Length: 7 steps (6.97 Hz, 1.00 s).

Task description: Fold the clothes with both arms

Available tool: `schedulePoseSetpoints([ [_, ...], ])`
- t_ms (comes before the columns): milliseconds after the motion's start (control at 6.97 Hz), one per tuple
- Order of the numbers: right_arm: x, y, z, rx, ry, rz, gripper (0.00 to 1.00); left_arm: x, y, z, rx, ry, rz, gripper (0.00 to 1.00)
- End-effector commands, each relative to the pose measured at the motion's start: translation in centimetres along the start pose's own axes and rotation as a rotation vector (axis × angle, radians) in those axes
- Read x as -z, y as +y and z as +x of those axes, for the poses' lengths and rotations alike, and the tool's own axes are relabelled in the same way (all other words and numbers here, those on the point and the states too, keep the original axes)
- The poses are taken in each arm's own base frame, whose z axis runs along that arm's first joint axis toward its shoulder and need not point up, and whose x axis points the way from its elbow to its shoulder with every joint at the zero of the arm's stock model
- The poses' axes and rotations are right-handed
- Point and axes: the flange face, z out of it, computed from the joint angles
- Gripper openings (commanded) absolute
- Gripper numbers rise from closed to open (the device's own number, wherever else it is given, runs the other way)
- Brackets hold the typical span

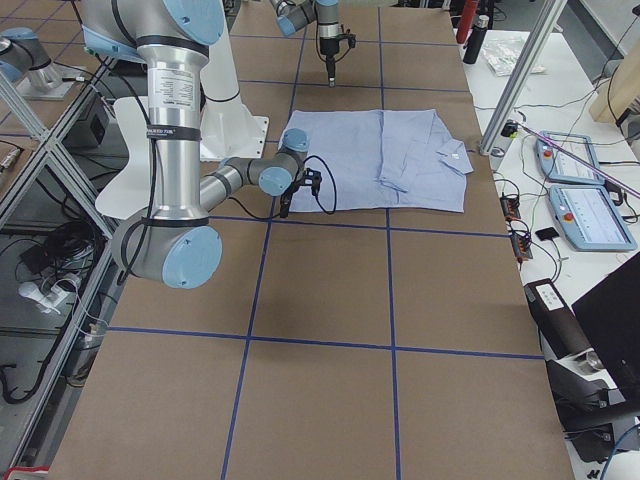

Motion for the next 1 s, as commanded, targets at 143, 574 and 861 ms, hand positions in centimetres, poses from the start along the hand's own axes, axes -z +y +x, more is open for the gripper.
schedulePoseSetpoints([
  [143, -0.11, 0.09, -0.28, 0.003, -0.004, -0.014, 0.86, 0.02, -0.02, 0.05, 0.0, 0.001, 0.001, 1.0],
  [574, 0.03, 0.07, -0.27, -0.001, -0.007, -0.02, 0.85, -0.02, -0.01, -0.05, 0.001, -0.002, 0.001, 1.0],
  [861, 0.02, -0.17, -0.16, -0.006, 0.0, -0.011, 0.84, 0.02, -0.02, 0.05, 0.0, 0.001, 0.001, 1.0],
])
